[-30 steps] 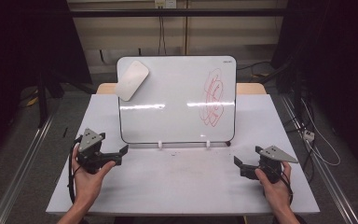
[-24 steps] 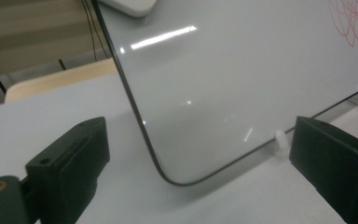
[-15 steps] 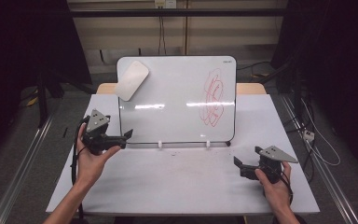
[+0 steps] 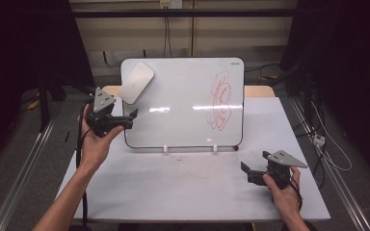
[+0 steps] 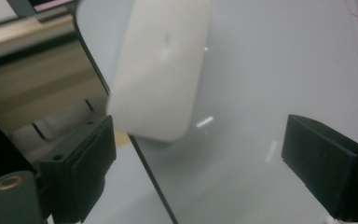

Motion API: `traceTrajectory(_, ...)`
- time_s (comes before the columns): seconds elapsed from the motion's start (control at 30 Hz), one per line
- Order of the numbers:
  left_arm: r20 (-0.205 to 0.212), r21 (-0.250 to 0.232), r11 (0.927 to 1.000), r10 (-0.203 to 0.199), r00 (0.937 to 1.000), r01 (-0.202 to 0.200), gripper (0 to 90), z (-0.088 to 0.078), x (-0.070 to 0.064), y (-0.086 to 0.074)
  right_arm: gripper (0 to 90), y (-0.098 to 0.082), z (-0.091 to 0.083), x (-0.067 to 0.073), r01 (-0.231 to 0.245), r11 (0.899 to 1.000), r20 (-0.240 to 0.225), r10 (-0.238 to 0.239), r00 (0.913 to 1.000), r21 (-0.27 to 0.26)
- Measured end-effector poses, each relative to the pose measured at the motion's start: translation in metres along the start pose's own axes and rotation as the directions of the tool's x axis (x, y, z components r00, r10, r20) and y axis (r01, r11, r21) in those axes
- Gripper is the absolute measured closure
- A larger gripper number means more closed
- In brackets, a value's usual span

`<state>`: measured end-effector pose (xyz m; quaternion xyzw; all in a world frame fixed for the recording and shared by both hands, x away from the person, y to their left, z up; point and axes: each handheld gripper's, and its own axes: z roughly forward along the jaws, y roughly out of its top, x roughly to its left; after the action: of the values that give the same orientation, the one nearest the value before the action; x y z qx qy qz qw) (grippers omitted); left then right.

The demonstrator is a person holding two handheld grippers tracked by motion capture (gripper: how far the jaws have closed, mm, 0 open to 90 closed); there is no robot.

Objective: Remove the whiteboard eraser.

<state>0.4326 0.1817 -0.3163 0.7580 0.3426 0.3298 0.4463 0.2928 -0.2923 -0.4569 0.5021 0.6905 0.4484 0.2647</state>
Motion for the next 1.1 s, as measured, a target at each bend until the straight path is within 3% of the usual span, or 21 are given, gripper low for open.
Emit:
traceTrajectory(0.07,-0.007,0.011,0.9998,-0.015,0.9999,0.015,10.0,0.005,0.002,0.007,5.5,0.0,0.0,0.0,-0.001,1.0,-0.001,0.001,1.0,0.0)
traceTrajectory(0.1,-0.032,0.019,0.9998,0.001,0.9995,-0.001,10.2,0.008,0.002,0.012,5.5,0.0,0.0,0.0,-0.001,1.0,-0.002,0.001,1.0,0.001)
traceTrajectory(0.17,-0.04,0.022,0.9996,0.019,0.999,-0.018,10.0,0.013,0.003,0.017,5.4,0.0,0.0,0.0,-0.002,1.0,-0.003,0.002,1.0,0.001)
traceTrajectory(0.27,-0.032,0.018,0.9997,0.015,0.9994,-0.015,6.6,0.018,0.003,0.02,5.5,0.0,0.0,0.0,-0.002,1.0,-0.004,0.002,1.0,0.003)
traceTrajectory(0.33,-0.047,0.029,0.998,0.058,0.9972,-0.057,7.1,0.025,0.004,0.026,5.5,0.0,0.0,0.0,-0.004,1.0,-0.006,0.004,1.0,0.001)
traceTrajectory(0.6,-0.07,0.035,0.9921,0.123,0.99,-0.12,12.2,0.041,0.007,0.038,5.5,0.0,0.0,0.0,-0.002,1.0,-0.009,0.002,1.0,0.006)
traceTrajectory(0.73,-0.068,0.043,0.9893,0.142,0.9875,-0.139,15.3,0.047,0.008,0.039,5.5,0.0,0.001,0.0,-0.002,1.0,-0.009,0.002,1.0,0.007)
traceTrajectory(0.83,-0.077,0.071,0.9822,0.179,0.9808,-0.174,17.9,0.056,0.008,0.039,5.5,0.0,0.001,0.0,-0.004,1.0,-0.011,0.005,0.9999,0.008)
traceTrajectory(1.03,-0.076,0.076,0.9801,0.189,0.979,-0.183,21.9,0.064,0.007,0.039,5.5,0.001,0.001,0.002,0.001,1.0,-0.014,-0.001,0.9999,0.007)
traceTrajectory(1.1,-0.084,0.092,0.9765,0.203,0.9756,-0.195,22.4,0.066,0.007,0.039,5.5,0.0,0.001,0.002,0.001,1.0,-0.015,-0.001,0.9999,0.006)
